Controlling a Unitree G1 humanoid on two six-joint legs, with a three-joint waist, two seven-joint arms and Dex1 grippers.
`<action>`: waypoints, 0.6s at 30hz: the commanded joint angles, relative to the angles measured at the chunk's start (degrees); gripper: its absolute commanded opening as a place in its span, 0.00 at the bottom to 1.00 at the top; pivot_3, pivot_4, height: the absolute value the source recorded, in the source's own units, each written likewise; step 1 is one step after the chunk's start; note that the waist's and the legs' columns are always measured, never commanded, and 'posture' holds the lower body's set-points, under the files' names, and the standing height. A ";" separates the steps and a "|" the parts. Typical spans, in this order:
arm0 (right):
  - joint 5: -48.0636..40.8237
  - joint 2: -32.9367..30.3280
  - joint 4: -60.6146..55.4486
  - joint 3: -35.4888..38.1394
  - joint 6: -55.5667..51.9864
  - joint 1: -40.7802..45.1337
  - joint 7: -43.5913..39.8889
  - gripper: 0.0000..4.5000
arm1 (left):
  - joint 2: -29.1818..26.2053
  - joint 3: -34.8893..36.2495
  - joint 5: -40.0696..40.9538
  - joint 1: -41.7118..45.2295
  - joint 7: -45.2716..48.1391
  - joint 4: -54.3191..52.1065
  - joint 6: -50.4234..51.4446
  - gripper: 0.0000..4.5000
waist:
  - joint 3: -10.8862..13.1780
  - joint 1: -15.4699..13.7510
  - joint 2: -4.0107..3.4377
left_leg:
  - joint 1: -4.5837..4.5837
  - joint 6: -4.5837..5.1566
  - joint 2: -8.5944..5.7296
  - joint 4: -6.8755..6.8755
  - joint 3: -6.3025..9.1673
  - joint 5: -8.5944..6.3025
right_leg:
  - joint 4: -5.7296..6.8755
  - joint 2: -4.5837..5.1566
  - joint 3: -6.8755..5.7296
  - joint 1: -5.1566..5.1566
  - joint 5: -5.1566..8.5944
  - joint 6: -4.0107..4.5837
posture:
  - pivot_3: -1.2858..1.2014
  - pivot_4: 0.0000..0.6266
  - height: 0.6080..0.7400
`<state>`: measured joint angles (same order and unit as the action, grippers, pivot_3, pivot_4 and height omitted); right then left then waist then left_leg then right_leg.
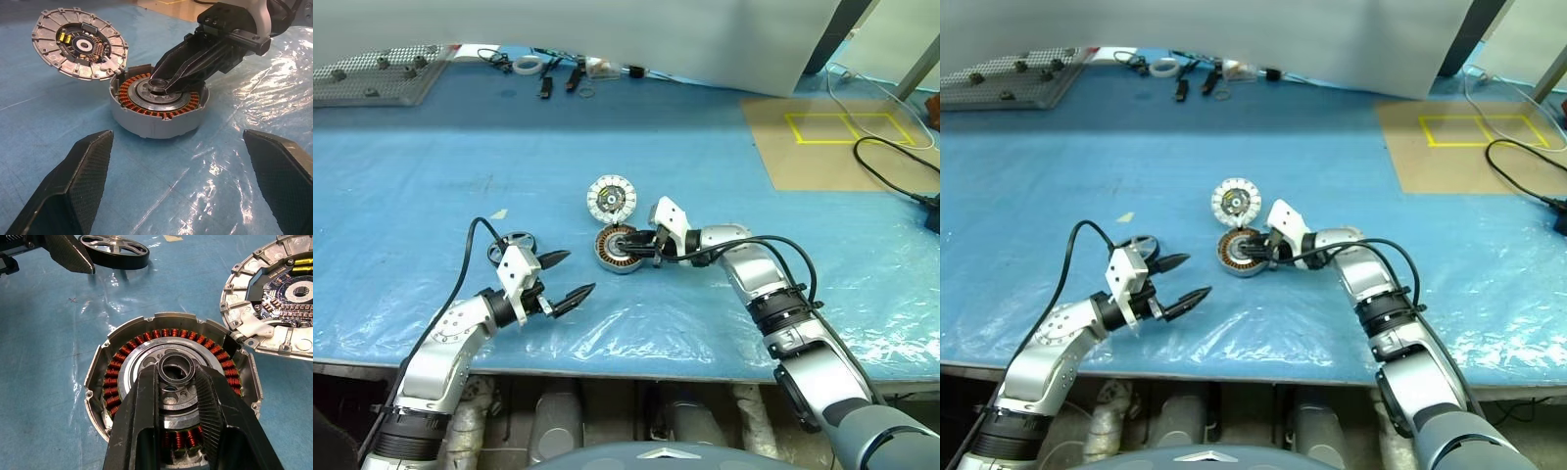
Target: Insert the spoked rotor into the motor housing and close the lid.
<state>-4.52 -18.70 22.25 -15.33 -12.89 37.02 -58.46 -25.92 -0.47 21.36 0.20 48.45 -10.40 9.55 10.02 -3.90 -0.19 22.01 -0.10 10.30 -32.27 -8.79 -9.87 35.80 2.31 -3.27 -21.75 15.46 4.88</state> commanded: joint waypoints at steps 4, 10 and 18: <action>0.83 -0.25 -0.28 -0.69 1.09 0.40 -0.72 0.15 | -0.57 0.39 0.51 0.66 -0.31 -2.56 0.38 1.00 | 0.00 0.00 0.00 | 0.00 0.00 0.00 0.00 0.00 0.00 | -0.01 0.00 0.00 0.00 0.00 0.00 | 0.52 0.24 1.00; 0.86 -0.81 -1.00 -0.47 0.72 -0.04 -1.72 0.15 | -0.43 0.46 0.53 0.72 -0.62 -2.71 0.65 1.00 | 0.00 -0.01 0.00 | 0.00 0.00 0.00 0.00 0.00 0.00 | 0.00 0.00 0.00 0.00 0.00 0.00 | 0.52 0.24 1.00; 1.58 -0.53 -0.28 -0.63 0.87 0.26 -1.36 0.15 | -0.29 0.38 0.52 1.12 -0.98 -2.78 0.92 1.00 | 0.00 0.00 0.00 | -0.01 0.00 0.00 0.00 0.00 0.00 | 0.00 0.00 0.00 0.01 0.00 0.00 | 0.52 0.24 1.00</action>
<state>-3.26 -19.16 22.19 -15.48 -12.19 37.13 -59.87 -25.93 -0.47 21.35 0.86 47.66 -11.33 10.71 10.02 -3.90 -0.19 22.00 -0.10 10.31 -32.28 -8.79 -9.86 35.80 2.31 -3.27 -21.74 15.46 4.88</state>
